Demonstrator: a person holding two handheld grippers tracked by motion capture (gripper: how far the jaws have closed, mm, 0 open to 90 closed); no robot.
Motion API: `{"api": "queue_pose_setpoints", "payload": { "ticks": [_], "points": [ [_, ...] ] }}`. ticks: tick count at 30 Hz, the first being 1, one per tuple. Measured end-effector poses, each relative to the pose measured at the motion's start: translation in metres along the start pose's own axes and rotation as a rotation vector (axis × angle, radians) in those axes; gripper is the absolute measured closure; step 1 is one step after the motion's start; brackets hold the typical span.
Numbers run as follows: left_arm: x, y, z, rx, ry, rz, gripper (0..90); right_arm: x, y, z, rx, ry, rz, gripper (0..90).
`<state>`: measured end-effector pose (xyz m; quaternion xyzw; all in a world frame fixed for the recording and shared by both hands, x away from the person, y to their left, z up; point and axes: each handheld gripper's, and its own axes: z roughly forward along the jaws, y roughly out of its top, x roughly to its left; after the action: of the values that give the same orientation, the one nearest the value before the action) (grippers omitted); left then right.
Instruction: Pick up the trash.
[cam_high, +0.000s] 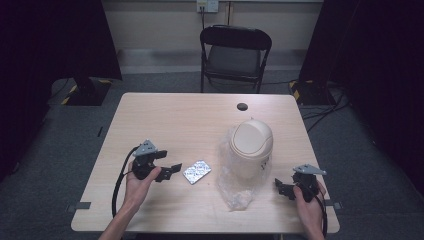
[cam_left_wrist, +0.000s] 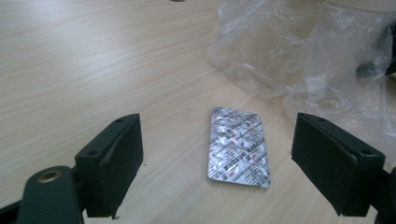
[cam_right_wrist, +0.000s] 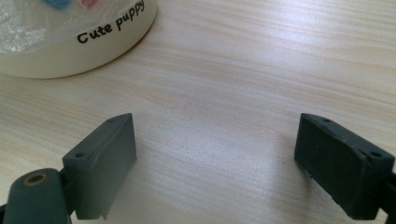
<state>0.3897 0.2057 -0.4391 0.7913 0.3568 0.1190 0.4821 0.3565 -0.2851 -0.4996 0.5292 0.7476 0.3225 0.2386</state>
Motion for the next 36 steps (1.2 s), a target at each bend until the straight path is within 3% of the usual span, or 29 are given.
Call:
{"api": "queue_pose_setpoints", "payload": {
  "ticks": [4, 5, 7, 11, 19, 23, 28, 36],
  "points": [
    [-0.007, 0.006, 0.008, -0.008, -0.06, -0.017, 15.9, 0.0, 0.0, 0.0, 0.0, 0.0, 0.0, 11.9],
    [-0.009, 0.007, 0.009, -0.006, -0.046, -0.002, 15.9, 0.0, 0.0, 0.0, 0.0, 0.0, 0.0, 11.9],
    [-0.015, 0.011, 0.013, 0.034, -0.005, 0.071, 16.0, 0.0, 0.0, 0.0, 0.0, -0.001, 0.0, 11.9],
    [-0.023, 0.02, 0.021, 0.07, -0.052, 0.092, 18.9, 0.0, 0.0, 0.0, 0.0, 0.0, 0.0, 11.9],
    [-0.028, 0.041, 0.034, -0.015, -0.08, 0.07, 18.9, 0.0, 0.0, 0.0, 0.0, 0.0, -0.001, 11.9],
    [-0.028, 0.051, 0.042, -0.019, -0.143, 0.061, 19.8, 0.0, 0.0, 0.0, 0.0, 0.0, 0.0, 11.9],
    [-0.036, 0.069, 0.05, -0.037, -0.168, 0.076, 20.5, 0.0, 0.0, 0.001, 0.002, 0.003, 0.0, 11.1],
    [-0.049, 0.095, 0.062, -0.05, -0.166, 0.123, 20.4, 0.0, 0.001, 0.001, 0.002, 0.004, 0.0, 11.1]
  ]
}}
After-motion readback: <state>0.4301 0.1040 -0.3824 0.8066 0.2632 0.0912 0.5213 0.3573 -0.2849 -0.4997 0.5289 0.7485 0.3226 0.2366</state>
